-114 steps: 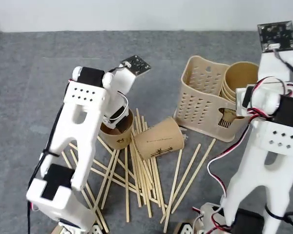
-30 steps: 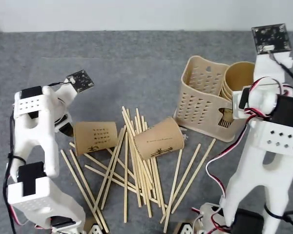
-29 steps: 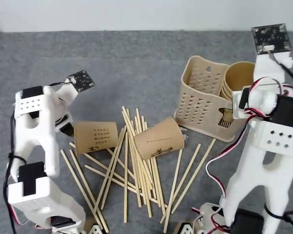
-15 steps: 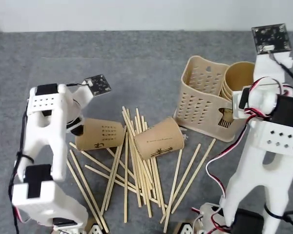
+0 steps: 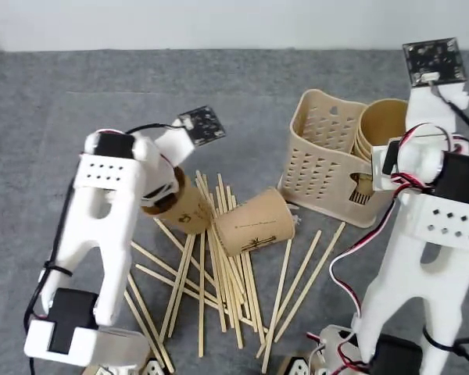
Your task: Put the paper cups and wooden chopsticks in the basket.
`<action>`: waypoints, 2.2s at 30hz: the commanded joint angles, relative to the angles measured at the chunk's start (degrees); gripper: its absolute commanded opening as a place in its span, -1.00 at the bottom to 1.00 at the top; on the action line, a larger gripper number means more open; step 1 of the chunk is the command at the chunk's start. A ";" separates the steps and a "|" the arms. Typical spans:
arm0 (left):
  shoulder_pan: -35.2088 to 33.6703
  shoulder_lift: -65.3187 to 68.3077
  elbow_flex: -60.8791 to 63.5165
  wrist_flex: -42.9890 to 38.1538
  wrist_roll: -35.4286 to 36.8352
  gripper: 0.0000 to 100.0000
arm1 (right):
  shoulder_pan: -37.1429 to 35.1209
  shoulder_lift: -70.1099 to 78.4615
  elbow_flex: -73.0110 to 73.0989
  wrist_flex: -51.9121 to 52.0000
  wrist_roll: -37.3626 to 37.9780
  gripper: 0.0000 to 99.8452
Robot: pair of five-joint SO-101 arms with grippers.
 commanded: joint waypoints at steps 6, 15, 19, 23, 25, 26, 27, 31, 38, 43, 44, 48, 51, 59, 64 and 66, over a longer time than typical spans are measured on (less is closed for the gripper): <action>5.45 -3.78 -0.92 -1.67 5.27 -0.61 | -0.22 -3.03 -1.32 0.48 0.62 -0.98; 4.22 -3.78 -11.30 4.31 10.37 -0.43 | -0.57 -2.59 -1.32 2.07 0.62 -0.98; 1.58 -3.78 -13.76 6.24 10.64 -0.37 | -0.57 -2.59 -1.32 2.07 0.62 -0.98; -2.20 -2.64 -13.67 5.71 9.93 -0.37 | -0.57 -2.59 -1.32 1.98 0.62 -0.98; -3.96 -1.41 -13.67 5.45 8.44 -0.37 | -0.57 -2.51 -1.32 1.98 0.62 -0.98; -5.01 -0.79 -13.76 5.01 8.00 -0.37 | -0.57 -2.51 -1.32 1.98 0.62 -0.98; -5.80 -0.18 -13.76 4.31 7.74 -0.37 | -0.57 -2.51 -1.32 1.98 0.62 -0.98; -7.56 4.66 -13.67 1.93 7.65 -0.37 | -0.57 -2.51 -1.32 1.98 0.62 -0.98; -5.71 9.23 -14.37 1.93 7.82 -0.37 | -0.57 -2.59 -1.32 2.07 0.62 -0.98; -4.75 9.32 -14.29 1.93 7.91 -0.37 | -0.57 -2.86 -1.32 2.07 0.62 -0.98; -4.66 9.32 -14.29 1.93 7.91 -0.38 | -0.57 -2.95 -1.32 2.07 0.62 -0.98; -4.75 10.64 -14.20 2.11 8.00 -0.38 | -0.48 -3.03 -1.32 2.07 0.62 -0.98; -4.75 13.54 -14.46 1.93 8.00 -0.44 | -0.40 -3.03 -1.32 2.07 0.62 -0.98; -3.43 11.96 -14.55 2.37 8.00 -0.65 | -0.13 -3.21 -1.76 2.07 0.62 -0.98; -0.79 6.68 -14.46 5.63 8.00 -0.95 | -0.13 -6.90 -1.76 1.98 0.62 -0.98; 0.62 4.48 -14.46 7.12 8.00 -0.97 | -0.04 -9.45 -1.76 1.89 0.62 -0.98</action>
